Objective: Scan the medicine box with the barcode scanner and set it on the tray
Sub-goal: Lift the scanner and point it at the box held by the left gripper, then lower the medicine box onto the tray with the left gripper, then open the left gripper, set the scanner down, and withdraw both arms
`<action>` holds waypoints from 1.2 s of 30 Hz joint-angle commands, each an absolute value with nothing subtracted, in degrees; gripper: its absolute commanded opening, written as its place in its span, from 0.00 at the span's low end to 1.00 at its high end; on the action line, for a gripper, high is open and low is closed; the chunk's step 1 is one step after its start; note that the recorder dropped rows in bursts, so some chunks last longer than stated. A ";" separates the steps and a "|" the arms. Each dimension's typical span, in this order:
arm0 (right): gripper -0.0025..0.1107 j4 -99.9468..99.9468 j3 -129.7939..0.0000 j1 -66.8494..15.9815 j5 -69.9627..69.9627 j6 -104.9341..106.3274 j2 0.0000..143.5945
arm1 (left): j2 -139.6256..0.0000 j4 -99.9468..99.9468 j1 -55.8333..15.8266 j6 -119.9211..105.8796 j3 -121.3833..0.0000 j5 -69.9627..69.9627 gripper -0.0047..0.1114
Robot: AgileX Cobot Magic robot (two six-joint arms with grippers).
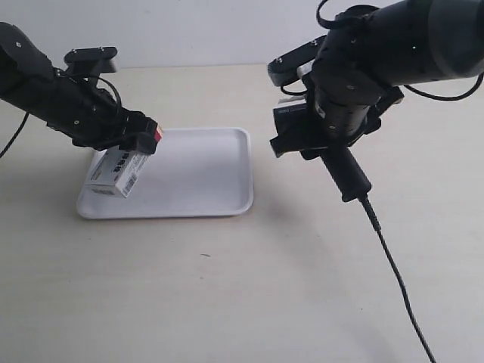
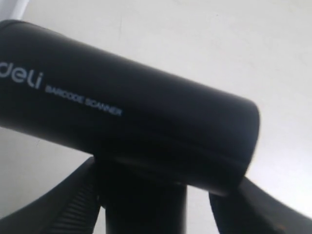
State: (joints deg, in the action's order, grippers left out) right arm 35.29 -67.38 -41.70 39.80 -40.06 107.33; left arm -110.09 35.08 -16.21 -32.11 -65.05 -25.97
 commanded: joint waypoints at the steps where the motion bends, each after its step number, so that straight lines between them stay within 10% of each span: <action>1: 0.02 33.94 -64.82 -38.19 32.42 -40.28 107.71 | -110.04 37.78 -16.12 -34.83 -65.45 -26.68 0.04; 17: 0.02 30.18 -59.22 -33.33 21.76 -40.54 114.40 | -113.08 36.20 -24.05 -45.33 -65.45 -19.89 0.04; 22: 0.19 30.62 -59.22 -33.33 23.08 -43.72 115.52 | -114.67 34.63 -24.05 -45.43 -65.45 -18.68 0.08; 33: 0.81 29.95 -59.22 -33.33 21.22 -43.72 113.18 | -115.38 34.63 -24.05 -46.26 -65.93 -19.05 0.95; 36: 0.89 30.08 -59.22 -33.33 21.92 -43.72 109.67 | -115.38 34.74 -24.05 -46.26 -66.18 -18.71 0.94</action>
